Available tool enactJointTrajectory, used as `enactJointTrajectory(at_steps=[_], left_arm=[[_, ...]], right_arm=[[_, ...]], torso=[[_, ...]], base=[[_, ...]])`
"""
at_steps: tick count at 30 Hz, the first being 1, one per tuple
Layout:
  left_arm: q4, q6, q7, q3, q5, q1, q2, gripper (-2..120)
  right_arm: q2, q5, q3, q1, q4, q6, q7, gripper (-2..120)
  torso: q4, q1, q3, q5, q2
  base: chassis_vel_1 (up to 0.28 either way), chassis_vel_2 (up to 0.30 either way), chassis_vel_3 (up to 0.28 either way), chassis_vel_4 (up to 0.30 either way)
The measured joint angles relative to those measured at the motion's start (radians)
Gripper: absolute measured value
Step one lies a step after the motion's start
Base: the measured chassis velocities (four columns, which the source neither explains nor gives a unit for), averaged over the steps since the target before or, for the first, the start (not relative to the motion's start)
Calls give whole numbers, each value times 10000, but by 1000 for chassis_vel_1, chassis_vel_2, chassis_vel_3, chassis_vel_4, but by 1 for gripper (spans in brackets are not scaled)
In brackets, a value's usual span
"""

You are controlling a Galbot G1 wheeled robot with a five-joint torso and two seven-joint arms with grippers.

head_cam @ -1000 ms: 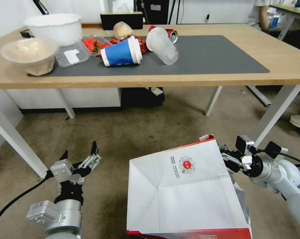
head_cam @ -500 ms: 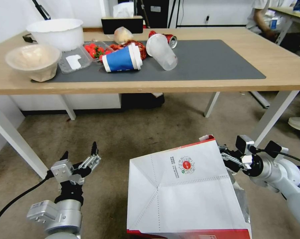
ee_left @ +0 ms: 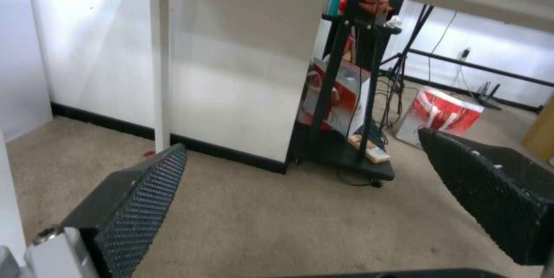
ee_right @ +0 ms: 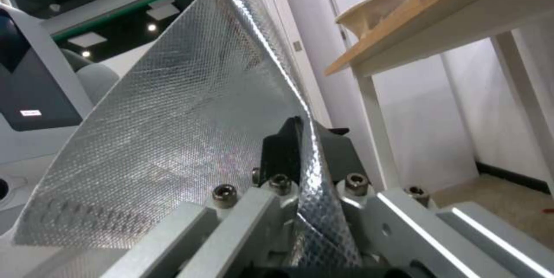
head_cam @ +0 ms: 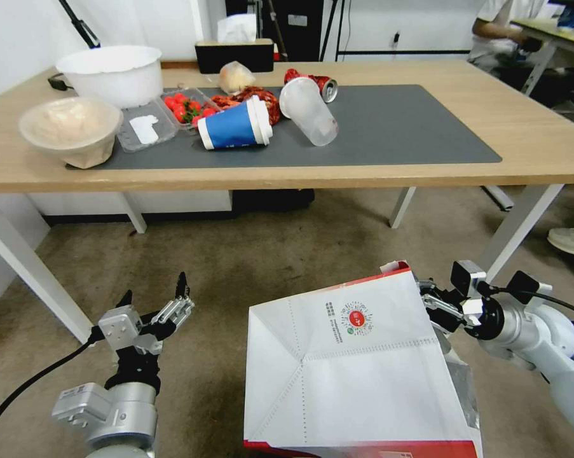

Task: Pick up the food delivery bag from the floor and place it on the table.

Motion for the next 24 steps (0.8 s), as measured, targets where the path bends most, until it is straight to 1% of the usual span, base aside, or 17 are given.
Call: enactJointTrajectory(at_steps=[1,4,5,8,18,20,24], left_arm=[[0,0,0,0,0,0,0,100],[5,22,-33,-18,-40,-22,35,100],[5,22,-33,-18,-40,-22,35,100],[12,35,-41,-21,-51,-36,37,100],[29,38,-42,-42,-52,-49,32,100],[29,38,-46,-57,-68,-54,38,100],[29,39,-49,-63,-71,-56,37,100]], right_arm=[[0,0,0,0,0,0,0,0],[17,-17,15,0,-5,6,-10,0],[17,-17,15,0,-5,6,-10,0],[18,-29,24,0,-8,9,-14,0],[16,-38,39,10,-27,19,-30,0],[8,-38,40,34,-25,21,-31,0],[4,-38,43,47,-8,23,-29,0]], torso=[[0,0,0,0,0],[0,59,133,-1,190],[0,59,133,-1,190],[0,97,247,0,344],[0,205,468,0,672],[0,242,577,0,817],[0,293,682,0,972]], base=[[0,0,0,0],[0,0,0,0],[0,0,0,0],[0,0,0,0],[0,0,0,0],[0,0,0,0],[0,0,0,0]])
